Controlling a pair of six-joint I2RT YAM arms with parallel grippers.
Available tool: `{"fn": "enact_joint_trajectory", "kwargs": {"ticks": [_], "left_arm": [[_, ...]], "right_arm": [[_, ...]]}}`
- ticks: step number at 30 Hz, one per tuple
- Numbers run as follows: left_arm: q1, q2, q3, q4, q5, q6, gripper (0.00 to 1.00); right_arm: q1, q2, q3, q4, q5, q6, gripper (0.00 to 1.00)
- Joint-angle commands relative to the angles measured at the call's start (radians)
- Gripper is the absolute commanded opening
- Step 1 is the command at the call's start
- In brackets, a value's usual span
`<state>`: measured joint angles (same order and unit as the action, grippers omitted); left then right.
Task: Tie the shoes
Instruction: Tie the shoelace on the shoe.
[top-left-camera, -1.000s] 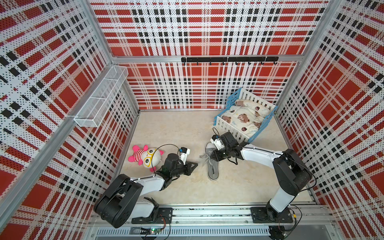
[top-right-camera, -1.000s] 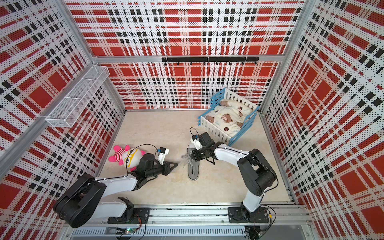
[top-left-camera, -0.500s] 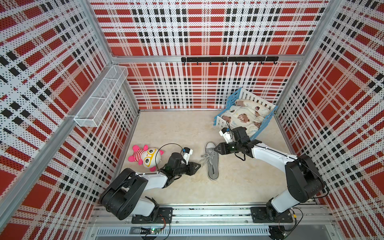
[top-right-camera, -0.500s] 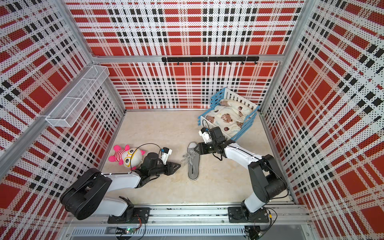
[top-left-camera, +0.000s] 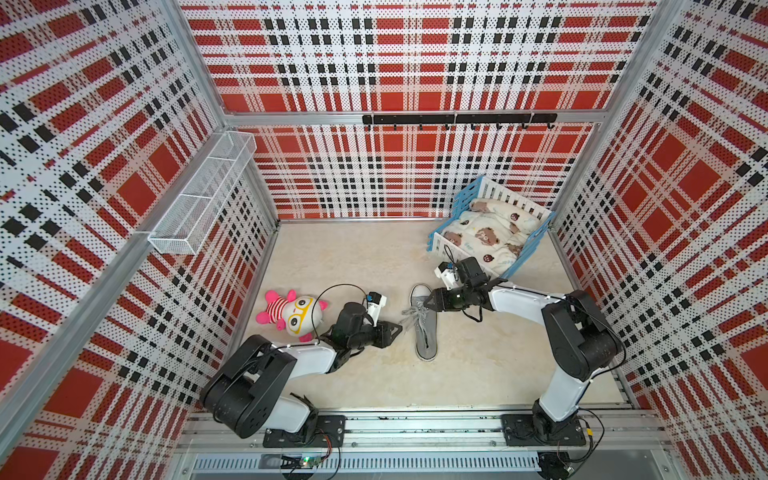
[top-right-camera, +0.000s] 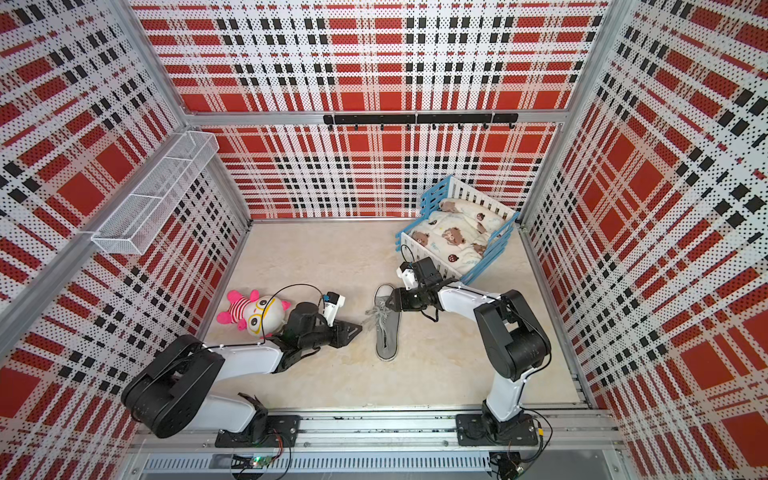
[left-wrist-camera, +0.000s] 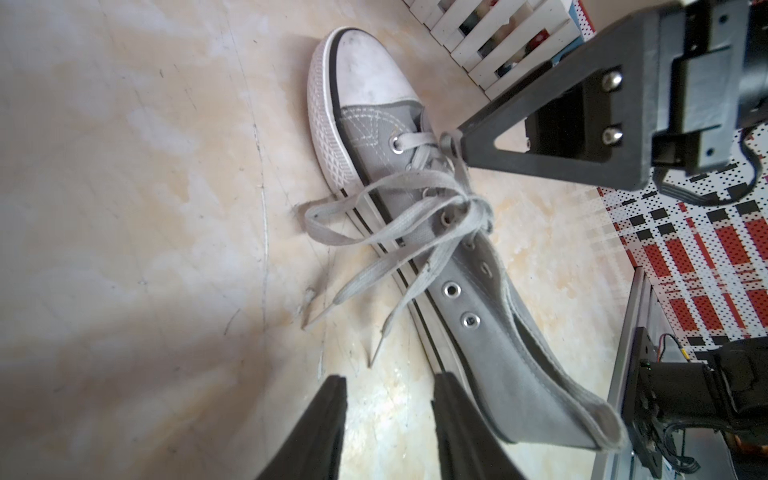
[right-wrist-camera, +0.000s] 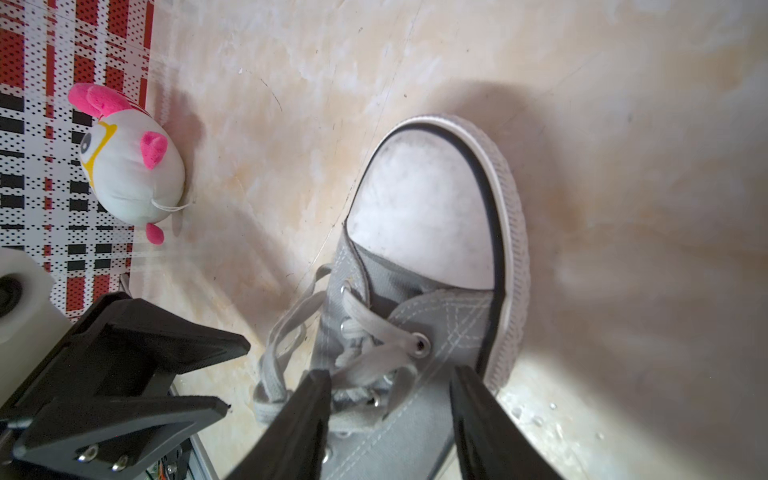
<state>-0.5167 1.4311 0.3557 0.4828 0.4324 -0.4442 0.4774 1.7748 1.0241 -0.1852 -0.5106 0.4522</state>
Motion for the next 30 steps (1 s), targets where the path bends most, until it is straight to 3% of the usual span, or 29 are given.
{"fn": "enact_joint_trajectory", "kwargs": {"ticks": [1,12,26,30], "left_arm": [[0.007,0.014,0.028,0.001,-0.011,0.019,0.4],[0.011,0.015,0.026,0.0,-0.02,0.027,0.4],[0.08,0.066,0.086,0.047,-0.014,0.014,0.46],[0.065,0.102,0.108,0.042,-0.082,0.084,0.48]], "right_arm": [[0.006,0.012,0.012,0.057,-0.036,0.028,0.53],[0.012,0.043,0.015,0.079,-0.052,0.043,0.46],[0.012,0.024,0.002,0.1,-0.026,0.052,0.02],[0.012,0.021,0.004,0.096,-0.025,0.047,0.0]]}}
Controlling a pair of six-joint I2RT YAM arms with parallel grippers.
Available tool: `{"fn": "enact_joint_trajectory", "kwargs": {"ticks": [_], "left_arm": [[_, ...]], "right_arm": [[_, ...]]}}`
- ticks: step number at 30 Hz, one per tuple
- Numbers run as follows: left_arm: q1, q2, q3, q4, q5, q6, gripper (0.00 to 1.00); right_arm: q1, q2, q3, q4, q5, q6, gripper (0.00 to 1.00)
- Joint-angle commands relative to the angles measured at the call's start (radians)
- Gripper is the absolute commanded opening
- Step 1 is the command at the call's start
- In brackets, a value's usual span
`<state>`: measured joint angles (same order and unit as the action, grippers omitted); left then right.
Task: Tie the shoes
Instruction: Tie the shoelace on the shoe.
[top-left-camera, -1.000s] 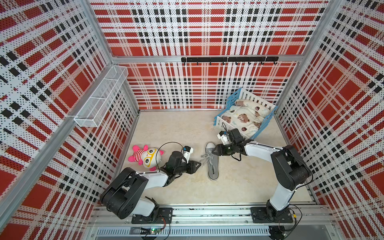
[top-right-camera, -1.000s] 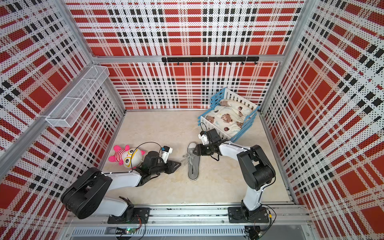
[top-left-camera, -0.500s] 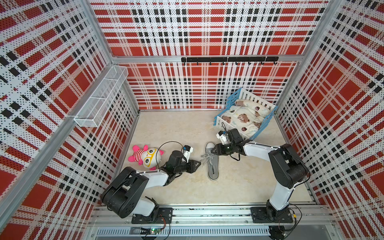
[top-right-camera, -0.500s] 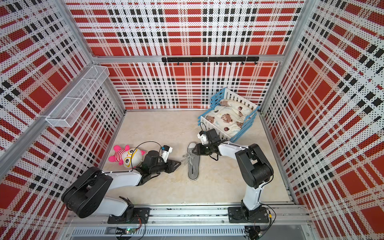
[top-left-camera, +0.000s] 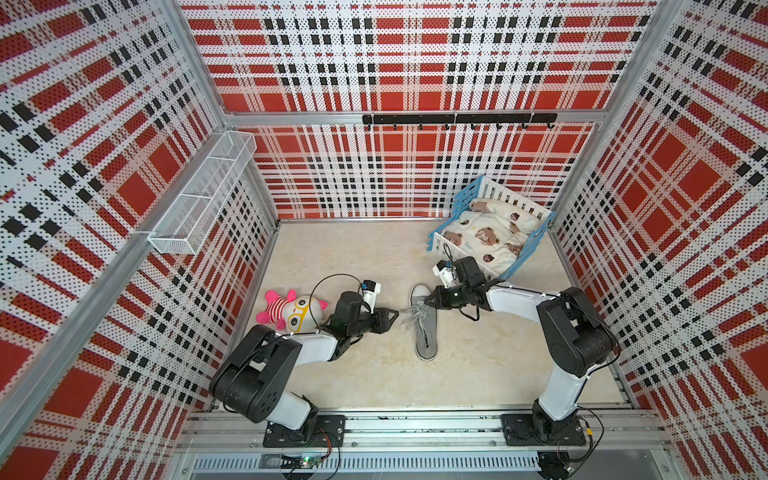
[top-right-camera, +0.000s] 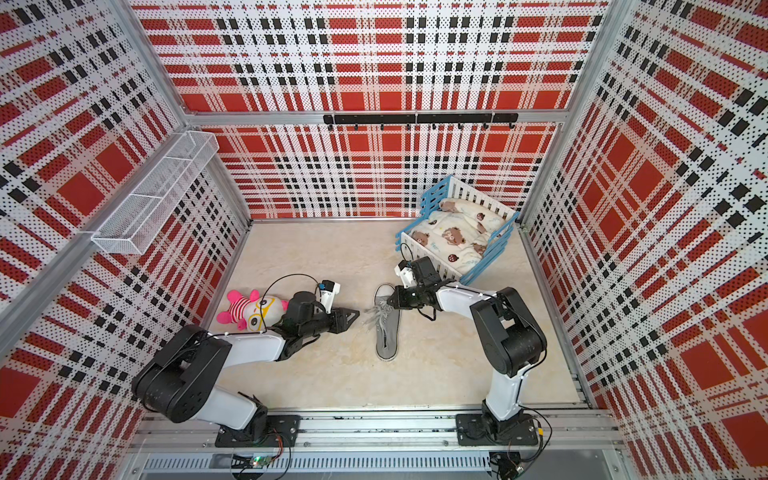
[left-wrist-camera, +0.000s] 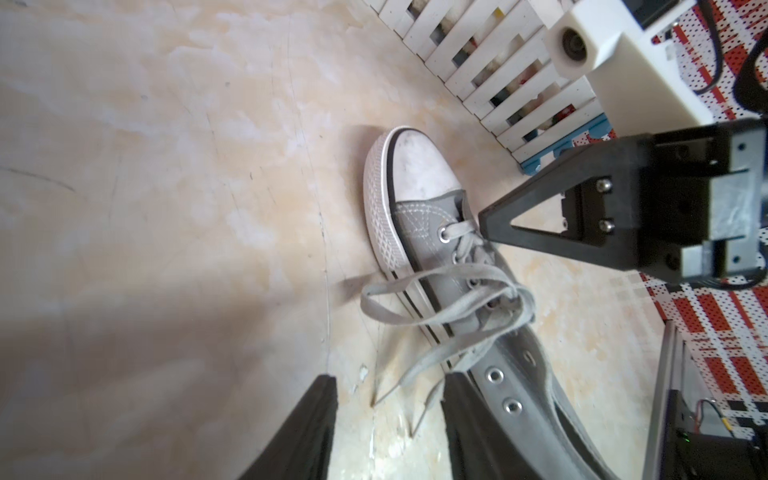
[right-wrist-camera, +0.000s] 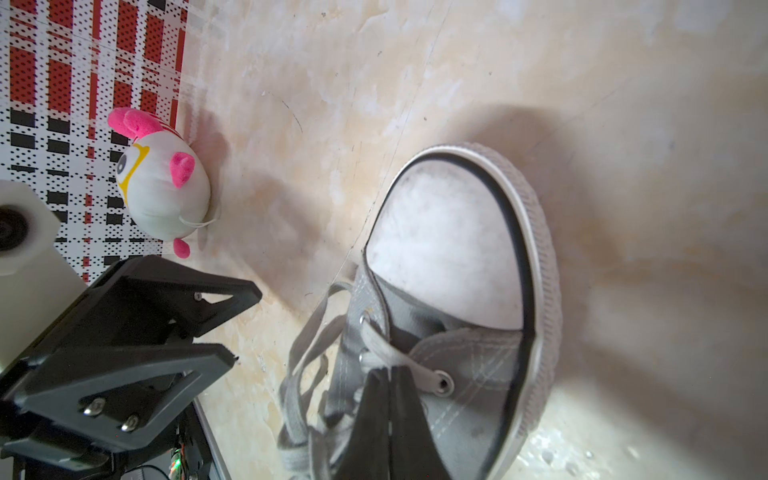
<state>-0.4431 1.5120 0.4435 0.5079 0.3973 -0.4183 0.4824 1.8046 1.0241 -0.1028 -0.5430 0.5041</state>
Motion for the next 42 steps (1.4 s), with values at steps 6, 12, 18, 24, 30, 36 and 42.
{"fn": "enact_joint_trajectory", "kwargs": {"ticks": [6,12,18,24,30,36,42], "left_arm": [[-0.089,0.068,0.047,-0.035,-0.188,0.195,0.51],[-0.186,0.108,0.084,-0.054,-0.387,0.295,0.54],[-0.218,0.179,0.152,-0.097,-0.483,0.336,0.54],[-0.223,0.214,0.2,-0.148,-0.482,0.384,0.54],[-0.224,0.249,0.242,-0.17,-0.452,0.439,0.54],[-0.224,0.271,0.274,-0.163,-0.425,0.468,0.51],[-0.223,0.298,0.284,-0.169,-0.416,0.473,0.25]], "right_arm": [[0.007,-0.01,0.016,-0.008,0.008,-0.022,0.0],[0.005,-0.003,0.025,-0.014,-0.002,-0.031,0.0],[0.005,-0.002,0.031,-0.016,-0.007,-0.034,0.0],[0.005,0.005,0.028,-0.009,-0.013,-0.032,0.0],[0.004,0.01,0.031,-0.005,-0.016,-0.031,0.0],[0.004,0.015,0.033,-0.006,-0.017,-0.03,0.0],[0.005,-0.001,0.018,-0.008,-0.004,-0.029,0.0]]}}
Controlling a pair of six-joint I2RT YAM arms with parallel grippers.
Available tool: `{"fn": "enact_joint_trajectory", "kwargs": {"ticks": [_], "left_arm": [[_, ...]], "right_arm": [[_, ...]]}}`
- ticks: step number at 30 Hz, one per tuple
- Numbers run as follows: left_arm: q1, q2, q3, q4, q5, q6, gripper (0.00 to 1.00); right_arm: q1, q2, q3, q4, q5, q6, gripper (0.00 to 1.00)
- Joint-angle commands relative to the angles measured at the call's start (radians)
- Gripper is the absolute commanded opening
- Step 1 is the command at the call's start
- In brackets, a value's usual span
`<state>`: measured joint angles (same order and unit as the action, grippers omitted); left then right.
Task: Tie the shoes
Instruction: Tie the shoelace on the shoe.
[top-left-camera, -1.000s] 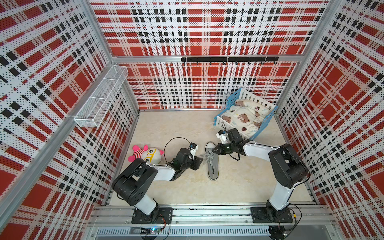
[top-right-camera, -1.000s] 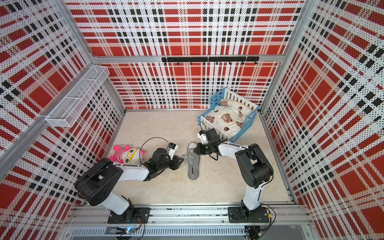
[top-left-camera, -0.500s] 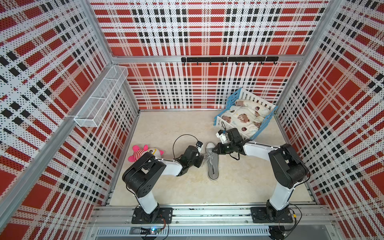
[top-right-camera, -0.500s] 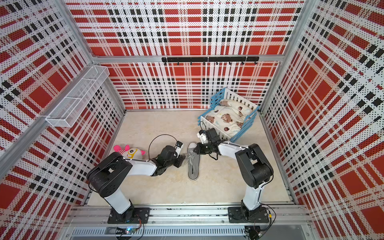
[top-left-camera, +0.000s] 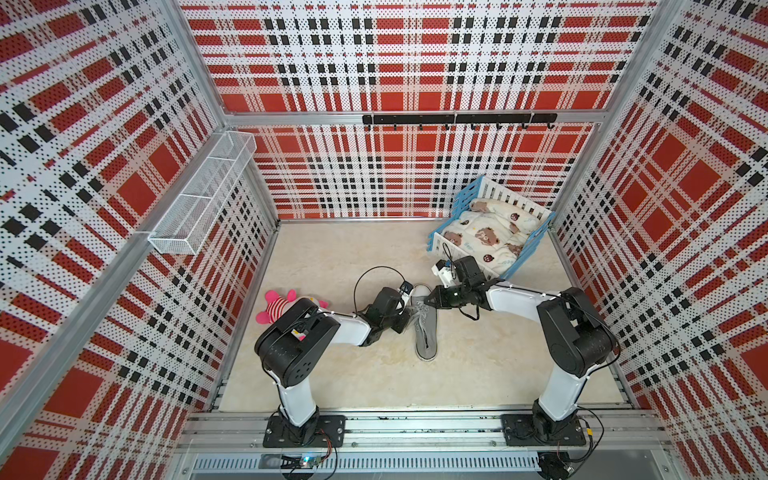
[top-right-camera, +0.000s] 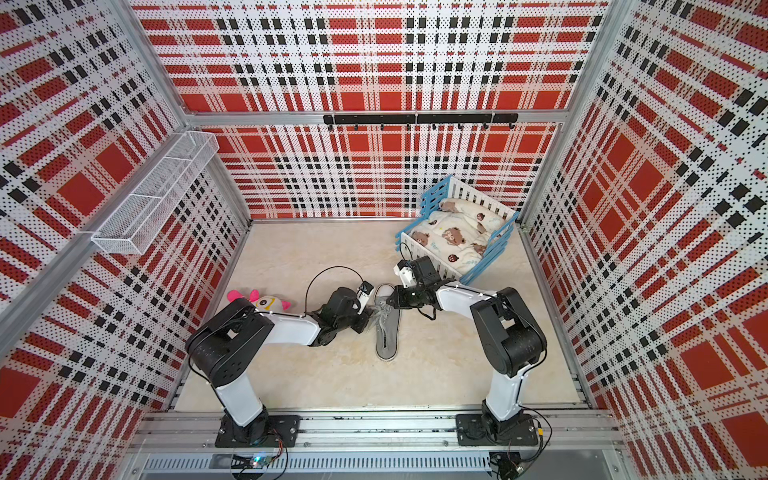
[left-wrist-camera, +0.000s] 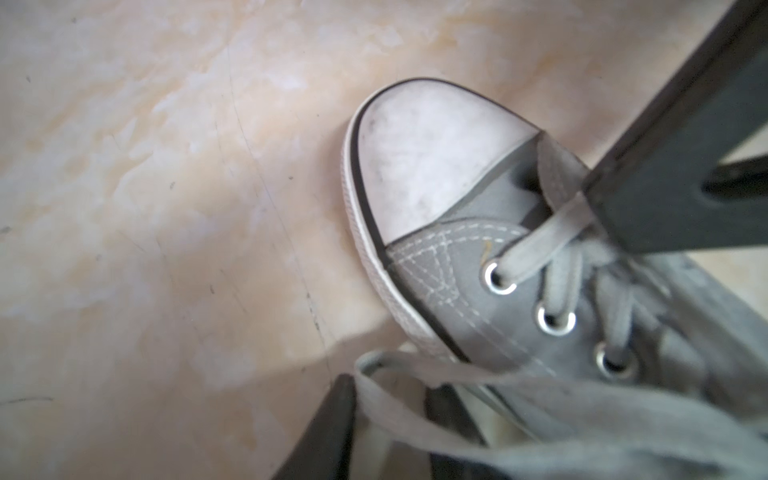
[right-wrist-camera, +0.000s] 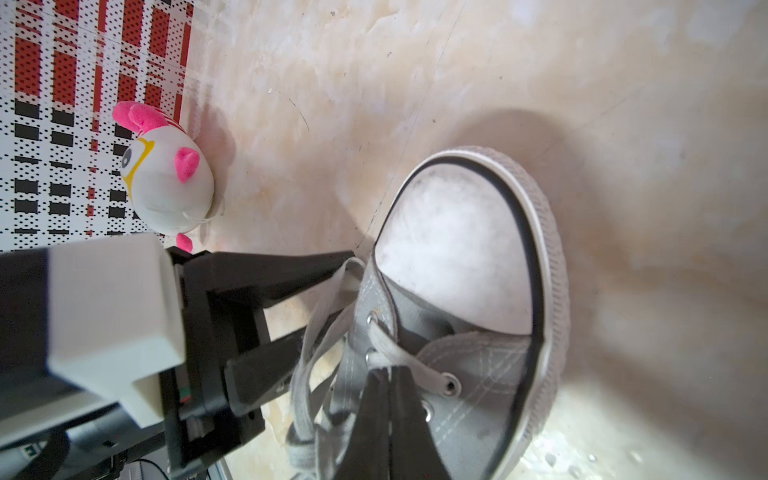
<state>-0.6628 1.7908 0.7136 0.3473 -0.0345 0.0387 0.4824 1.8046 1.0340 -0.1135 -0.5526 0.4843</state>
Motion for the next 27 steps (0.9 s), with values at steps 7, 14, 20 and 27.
{"fn": "enact_joint_trajectory", "kwargs": {"ticks": [7,14,20,27], "left_arm": [[0.002,-0.034,-0.028,-0.003,0.013,-0.059,0.0],[0.016,-0.074,-0.051,-0.026,0.049,-0.127,0.0],[0.03,-0.101,-0.07,-0.071,0.036,-0.189,0.0],[0.051,-0.122,-0.104,-0.086,0.049,-0.245,0.0]], "right_arm": [[0.007,-0.035,-0.03,0.022,0.089,0.018,0.0],[0.032,-0.073,-0.063,0.004,0.211,0.027,0.0],[0.059,-0.101,-0.077,-0.015,0.324,0.027,0.0],[0.086,-0.107,-0.063,-0.065,0.454,0.015,0.0]]}}
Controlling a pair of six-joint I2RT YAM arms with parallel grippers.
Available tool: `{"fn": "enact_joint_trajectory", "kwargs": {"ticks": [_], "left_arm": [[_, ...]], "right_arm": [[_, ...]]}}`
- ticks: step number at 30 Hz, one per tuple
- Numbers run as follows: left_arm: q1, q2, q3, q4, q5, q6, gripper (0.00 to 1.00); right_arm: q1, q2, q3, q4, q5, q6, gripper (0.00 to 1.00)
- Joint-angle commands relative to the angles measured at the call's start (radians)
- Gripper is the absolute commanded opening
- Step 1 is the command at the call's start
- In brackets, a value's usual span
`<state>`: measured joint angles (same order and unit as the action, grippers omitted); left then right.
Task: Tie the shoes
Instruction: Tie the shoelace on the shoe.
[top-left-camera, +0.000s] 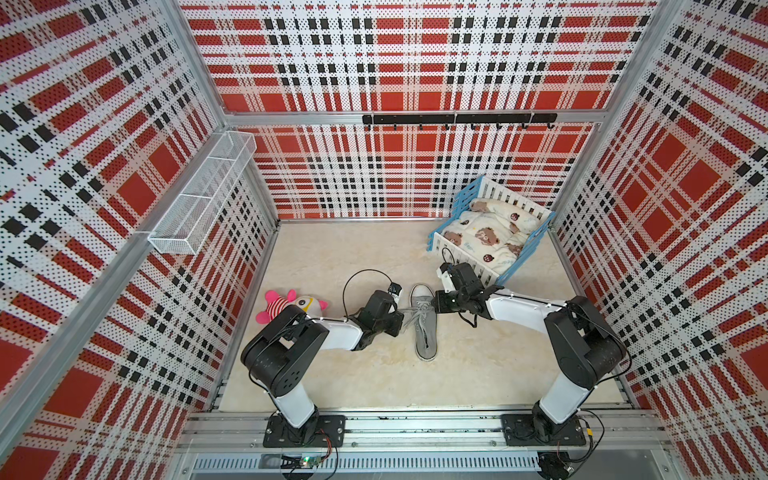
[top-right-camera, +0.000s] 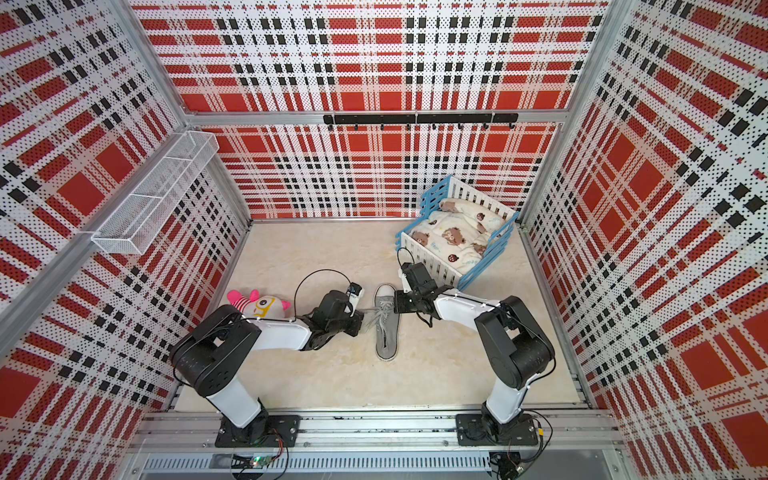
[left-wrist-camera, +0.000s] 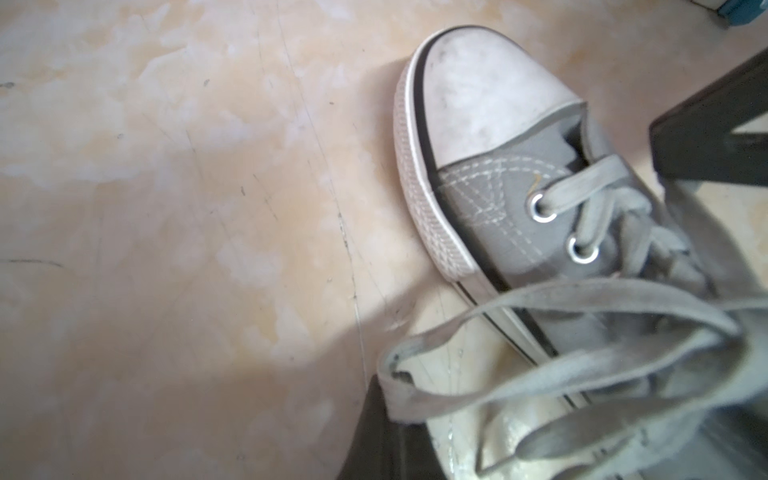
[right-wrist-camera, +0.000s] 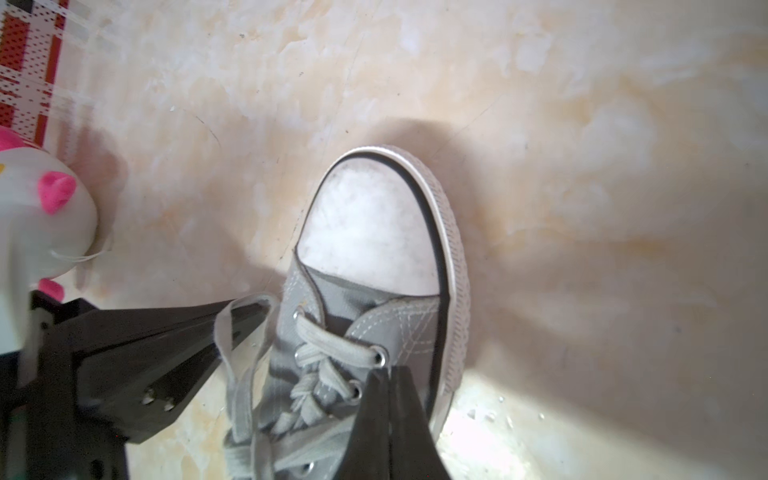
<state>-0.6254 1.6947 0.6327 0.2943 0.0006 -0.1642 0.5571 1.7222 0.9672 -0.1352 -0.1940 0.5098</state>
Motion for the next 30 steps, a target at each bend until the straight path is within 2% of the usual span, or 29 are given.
{"fn": "enact_joint_trajectory", "kwargs": {"ticks": [1,16,30], "left_arm": [[0.018,-0.03,-0.027,-0.035,0.016,-0.051,0.0],[0.065,-0.035,-0.056,-0.051,0.02,-0.095,0.0],[0.087,-0.003,-0.057,-0.046,0.013,-0.107,0.0]], "right_arm": [[0.016,-0.026,0.007,-0.053,0.124,-0.016,0.0],[0.061,-0.019,0.034,-0.174,0.451,-0.074,0.0],[0.06,0.009,0.037,-0.201,0.541,-0.086,0.0]]}}
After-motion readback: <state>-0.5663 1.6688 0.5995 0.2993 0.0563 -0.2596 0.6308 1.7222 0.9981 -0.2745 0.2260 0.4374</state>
